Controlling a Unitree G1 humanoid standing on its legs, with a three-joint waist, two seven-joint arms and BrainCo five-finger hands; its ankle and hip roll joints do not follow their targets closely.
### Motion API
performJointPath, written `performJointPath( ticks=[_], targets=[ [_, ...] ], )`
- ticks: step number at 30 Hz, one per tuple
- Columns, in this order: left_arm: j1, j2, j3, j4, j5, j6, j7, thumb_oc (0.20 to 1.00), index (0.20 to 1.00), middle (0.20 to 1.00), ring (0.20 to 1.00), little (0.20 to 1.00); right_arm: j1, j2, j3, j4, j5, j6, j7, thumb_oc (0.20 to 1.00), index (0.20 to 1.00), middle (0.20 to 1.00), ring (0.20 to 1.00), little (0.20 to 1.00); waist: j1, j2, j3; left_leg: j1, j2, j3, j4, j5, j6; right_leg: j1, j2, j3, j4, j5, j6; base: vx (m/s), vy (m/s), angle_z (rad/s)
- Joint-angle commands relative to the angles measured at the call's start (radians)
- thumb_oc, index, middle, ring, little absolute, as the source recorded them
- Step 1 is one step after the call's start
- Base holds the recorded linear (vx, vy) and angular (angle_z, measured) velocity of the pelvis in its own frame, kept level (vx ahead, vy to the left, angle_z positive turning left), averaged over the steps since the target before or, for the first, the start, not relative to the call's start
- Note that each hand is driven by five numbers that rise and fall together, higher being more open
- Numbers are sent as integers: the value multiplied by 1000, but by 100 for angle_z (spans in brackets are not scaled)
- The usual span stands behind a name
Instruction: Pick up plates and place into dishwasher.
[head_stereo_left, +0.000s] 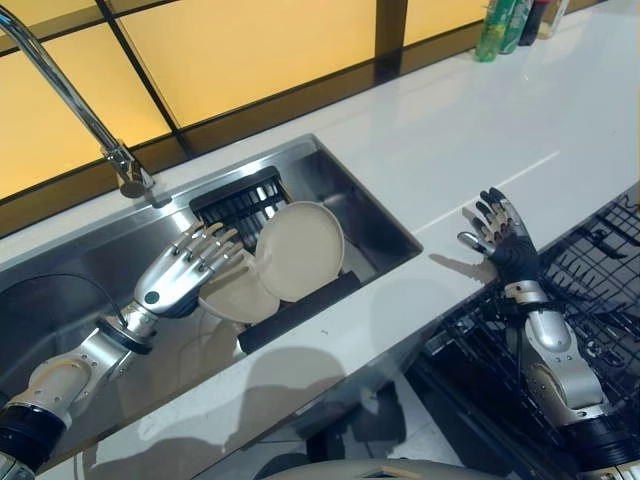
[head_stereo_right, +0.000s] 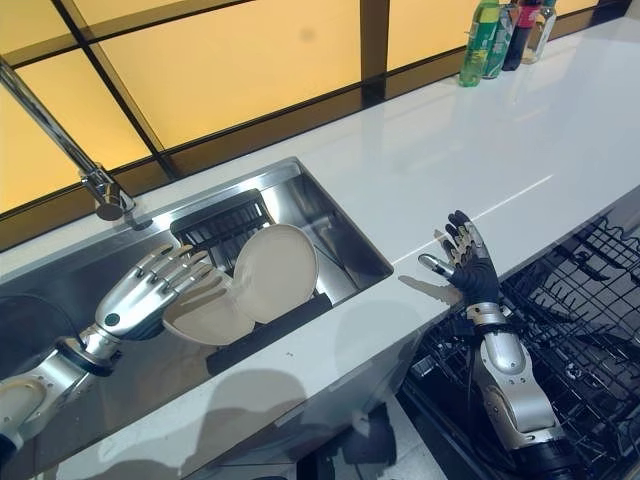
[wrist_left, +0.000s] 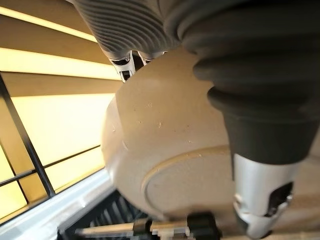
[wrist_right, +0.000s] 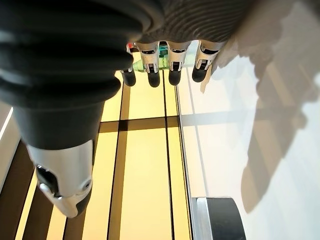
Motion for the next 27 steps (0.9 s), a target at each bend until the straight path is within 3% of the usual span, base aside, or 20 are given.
performJointPath(
  ticks=[1, 5, 6, 8, 27],
  targets=[
    [-61, 14, -38, 1, 21, -11, -114, 1000, 1000, 1000, 1000, 1000, -1, -45, -3, -25, 21, -29, 8, 1000, 1000, 1000, 1000, 1000, -8, 16, -13, 23, 8, 30, 9, -92, 2, -168, -61, -1, 82, 80, 84, 39, -7, -5],
    [-47, 26, -38, -22, -4, -39, -207, 1000, 1000, 1000, 1000, 1000, 10, -42, -9, -25, 24, -29, 10, 1000, 1000, 1000, 1000, 1000, -9, 17, -9, 27, 5, 30, 10, -93, 5, -166, -64, -1, 85, 80, 87, 35, -7, -2],
    [-44, 30, -37, -31, -18, -47, -234, 680, 680, 680, 680, 680, 10, -42, -7, -25, 24, -30, 10, 1000, 1000, 1000, 1000, 1000, -9, 19, -9, 29, 5, 30, 10, -93, 5, -165, -64, -3, 85, 80, 88, 36, -8, 0],
    [-37, 33, -30, -42, -37, -52, -273, 213, 213, 213, 213, 213, 15, -38, -5, -28, 21, -33, 10, 1000, 1000, 1000, 1000, 1000, -8, 20, -8, 31, 4, 28, 10, -93, 6, -161, -65, -4, 85, 79, 88, 34, -7, 0],
    [49, 80, 131, -111, -2, -128, -341, 200, 200, 200, 200, 200, 46, -25, -11, -47, 35, -23, -10, 1000, 1000, 1000, 1000, 1000, 36, 20, -29, 39, 5, -13, 10, -88, -4, -127, -68, -54, 75, 72, 85, 8, -22, 2]
  ],
)
